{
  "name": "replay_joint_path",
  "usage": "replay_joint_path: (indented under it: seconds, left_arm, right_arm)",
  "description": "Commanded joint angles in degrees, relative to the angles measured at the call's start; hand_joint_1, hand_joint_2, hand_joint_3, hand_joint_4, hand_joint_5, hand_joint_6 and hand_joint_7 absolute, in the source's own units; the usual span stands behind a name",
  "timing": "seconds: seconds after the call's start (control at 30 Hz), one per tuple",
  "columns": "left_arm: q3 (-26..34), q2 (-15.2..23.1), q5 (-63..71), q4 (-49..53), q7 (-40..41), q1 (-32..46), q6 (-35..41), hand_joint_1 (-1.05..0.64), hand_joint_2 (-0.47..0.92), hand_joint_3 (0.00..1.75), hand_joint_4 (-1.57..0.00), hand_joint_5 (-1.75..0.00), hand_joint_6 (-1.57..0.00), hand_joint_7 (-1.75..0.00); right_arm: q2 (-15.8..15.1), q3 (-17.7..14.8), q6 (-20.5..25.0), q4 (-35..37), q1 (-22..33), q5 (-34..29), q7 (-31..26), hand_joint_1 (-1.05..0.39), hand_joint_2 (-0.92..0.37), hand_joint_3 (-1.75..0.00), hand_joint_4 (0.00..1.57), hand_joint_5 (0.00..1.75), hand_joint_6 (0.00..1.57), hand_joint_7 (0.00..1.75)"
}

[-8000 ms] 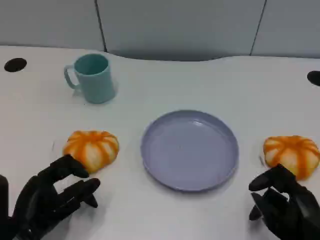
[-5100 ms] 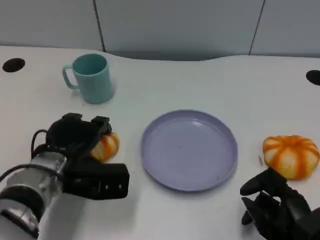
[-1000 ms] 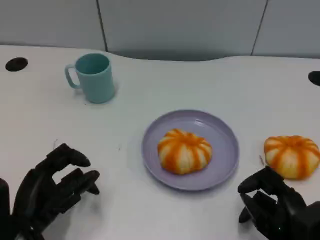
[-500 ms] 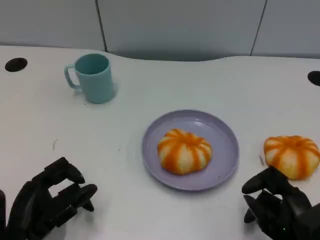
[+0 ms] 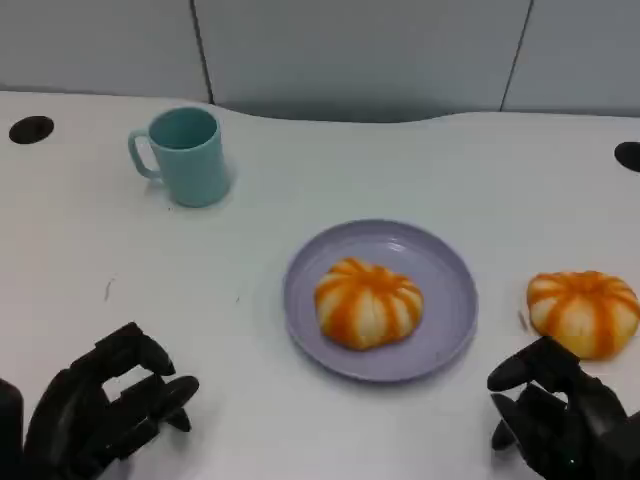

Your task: Grasp the bread from the table and place it into the plate.

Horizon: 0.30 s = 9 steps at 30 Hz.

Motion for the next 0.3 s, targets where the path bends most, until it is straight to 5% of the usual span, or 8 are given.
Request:
replay_joint_path:
  seconds: [0.03,0.3]
  left_arm:
    - [0.22,0.4,0.78,0.39,0.05,-0.29,-1.14,-0.27,0.92,0.06,-0.68,-1.75,-0.51,-1.75]
    - [0.59,0.27,0.57,0.37,0.43,-0.52,-0.12,-0.26,0.92,0.07,-0.65,-1.75,-0.49,-1.75]
  right_arm:
    - [-0.75,-0.99,0.19,-0.28,-0.15,0.26,-0.55,-0.27,-0.92,-0.32,0.56,1.75,0.34,1.75]
    - [-0.84,-0.92,0.49,-0.73,-0.08,0.34,-0.22,-0.27,-0.92,-0.33,0.55,1.75,0.34,1.75]
